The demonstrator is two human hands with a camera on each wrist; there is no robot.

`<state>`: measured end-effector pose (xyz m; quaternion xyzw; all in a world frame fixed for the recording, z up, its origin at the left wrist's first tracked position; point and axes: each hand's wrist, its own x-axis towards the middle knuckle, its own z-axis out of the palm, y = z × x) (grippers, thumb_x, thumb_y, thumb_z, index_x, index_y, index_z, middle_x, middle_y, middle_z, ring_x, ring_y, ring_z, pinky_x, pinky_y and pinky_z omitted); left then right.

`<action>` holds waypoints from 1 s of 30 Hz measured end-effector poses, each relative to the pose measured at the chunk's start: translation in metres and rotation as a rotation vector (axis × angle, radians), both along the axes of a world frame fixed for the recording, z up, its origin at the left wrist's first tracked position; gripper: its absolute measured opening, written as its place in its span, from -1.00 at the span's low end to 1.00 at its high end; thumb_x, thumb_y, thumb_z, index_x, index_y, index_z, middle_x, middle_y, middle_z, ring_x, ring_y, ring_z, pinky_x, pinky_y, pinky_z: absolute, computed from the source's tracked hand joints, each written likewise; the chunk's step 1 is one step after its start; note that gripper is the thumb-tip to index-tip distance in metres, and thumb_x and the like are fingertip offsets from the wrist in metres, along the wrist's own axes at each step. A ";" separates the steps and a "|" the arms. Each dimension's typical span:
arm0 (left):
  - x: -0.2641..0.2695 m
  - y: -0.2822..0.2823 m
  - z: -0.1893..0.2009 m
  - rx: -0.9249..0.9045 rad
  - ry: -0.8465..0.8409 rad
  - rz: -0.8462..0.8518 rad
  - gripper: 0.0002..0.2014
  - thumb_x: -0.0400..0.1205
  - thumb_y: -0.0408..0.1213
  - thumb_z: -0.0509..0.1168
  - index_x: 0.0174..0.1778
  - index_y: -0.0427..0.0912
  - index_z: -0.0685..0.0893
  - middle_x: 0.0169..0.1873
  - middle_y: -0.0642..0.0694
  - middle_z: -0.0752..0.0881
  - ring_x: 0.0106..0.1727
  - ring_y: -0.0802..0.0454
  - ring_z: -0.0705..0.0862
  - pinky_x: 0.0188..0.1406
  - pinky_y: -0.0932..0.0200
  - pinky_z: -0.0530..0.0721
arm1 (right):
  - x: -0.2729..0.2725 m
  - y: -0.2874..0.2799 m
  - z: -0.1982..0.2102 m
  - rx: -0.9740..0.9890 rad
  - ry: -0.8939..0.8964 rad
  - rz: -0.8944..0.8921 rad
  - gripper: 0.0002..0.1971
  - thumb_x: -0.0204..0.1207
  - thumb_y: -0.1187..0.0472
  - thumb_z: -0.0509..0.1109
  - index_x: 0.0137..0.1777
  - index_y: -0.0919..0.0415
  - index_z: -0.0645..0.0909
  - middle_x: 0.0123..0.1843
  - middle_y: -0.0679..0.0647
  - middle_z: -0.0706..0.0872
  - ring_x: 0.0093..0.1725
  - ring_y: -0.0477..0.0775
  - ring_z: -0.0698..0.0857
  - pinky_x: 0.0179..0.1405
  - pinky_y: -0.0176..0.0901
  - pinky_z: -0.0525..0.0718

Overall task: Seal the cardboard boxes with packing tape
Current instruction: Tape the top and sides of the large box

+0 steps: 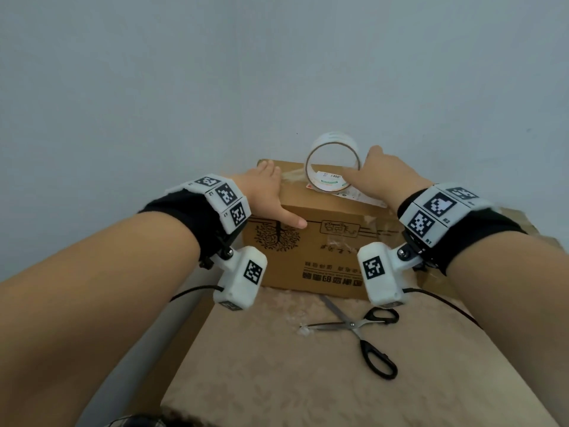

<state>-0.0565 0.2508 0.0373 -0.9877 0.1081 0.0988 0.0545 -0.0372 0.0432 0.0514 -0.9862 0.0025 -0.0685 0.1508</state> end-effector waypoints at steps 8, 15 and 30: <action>0.000 0.003 -0.005 -0.044 0.015 -0.011 0.22 0.28 0.58 0.08 0.68 -0.17 -0.10 0.67 -0.27 -0.10 0.68 -0.16 -0.10 0.63 -0.11 -0.03 | -0.004 0.026 0.010 0.766 -0.047 0.303 -0.64 0.52 0.27 0.37 0.31 0.11 0.51 -0.07 -0.05 0.55 -0.09 -0.05 0.57 -0.21 -0.30 0.48; 0.005 -0.005 -0.008 -0.173 -0.008 0.073 0.19 0.28 0.64 -0.40 0.68 -0.17 0.04 0.64 -0.28 0.11 0.66 -0.19 0.06 0.63 -0.20 0.06 | -0.003 0.052 0.028 0.683 -0.055 0.191 -0.49 0.52 -0.18 0.37 -0.19 0.35 0.58 -0.25 0.15 0.62 -0.17 0.18 0.56 -0.15 -0.03 0.50; -0.004 -0.009 -0.010 -0.026 -0.041 0.084 0.00 0.53 0.47 -0.25 0.67 -0.26 -0.15 0.67 -0.22 -0.15 0.69 -0.09 -0.12 0.66 -0.08 -0.11 | -0.007 -0.005 0.045 0.276 -0.057 0.077 -0.42 0.52 -0.20 0.37 0.19 0.38 0.64 0.18 0.23 0.70 0.17 0.19 0.65 0.19 0.07 0.62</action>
